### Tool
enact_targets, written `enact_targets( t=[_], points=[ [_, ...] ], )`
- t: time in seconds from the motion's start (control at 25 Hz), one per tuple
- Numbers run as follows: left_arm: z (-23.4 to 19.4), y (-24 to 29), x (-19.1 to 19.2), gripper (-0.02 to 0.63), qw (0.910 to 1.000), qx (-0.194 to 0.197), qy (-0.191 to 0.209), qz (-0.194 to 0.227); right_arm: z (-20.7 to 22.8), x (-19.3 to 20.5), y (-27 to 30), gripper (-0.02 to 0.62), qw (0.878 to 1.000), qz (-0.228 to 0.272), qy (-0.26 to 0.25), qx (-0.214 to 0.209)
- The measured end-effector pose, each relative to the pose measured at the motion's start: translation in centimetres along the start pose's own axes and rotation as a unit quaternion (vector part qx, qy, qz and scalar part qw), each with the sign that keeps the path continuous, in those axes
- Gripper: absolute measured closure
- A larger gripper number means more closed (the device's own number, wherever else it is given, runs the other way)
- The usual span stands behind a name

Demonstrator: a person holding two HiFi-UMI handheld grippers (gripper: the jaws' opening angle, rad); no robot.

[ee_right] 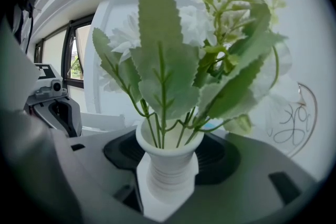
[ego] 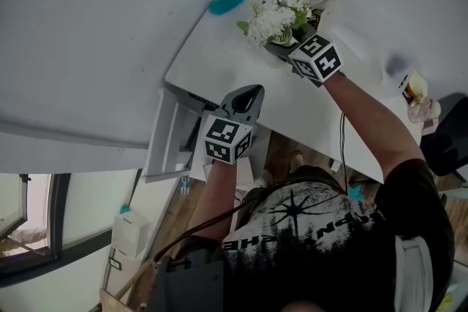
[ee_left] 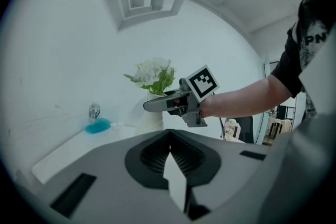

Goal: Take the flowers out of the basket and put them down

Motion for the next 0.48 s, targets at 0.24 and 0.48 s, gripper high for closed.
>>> enact_targets(
  t=[0.24, 0.48],
  points=[
    [-1.4, -0.6, 1.6, 0.595, 0.9998, -0.011, -0.012, -0.01, -1.6, 3.4, 2.4, 0.322, 1.0, -0.003, 0.019, -0.008],
    [-2.4, -1.1, 2.6, 0.595, 0.9993, -0.017, -0.028, -0.015, -2.6, 5.8, 4.4, 0.322, 0.999, -0.006, 0.037, -0.006]
  ],
)
Point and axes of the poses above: the fingertips, and each gripper's own axes: y forward along the fingers, z to its right, x out of its underside, the point moved 5 cm from there along -y, backward along the fingers, and after that the axes turned 3 degrees about x, right-handed, at the moved point
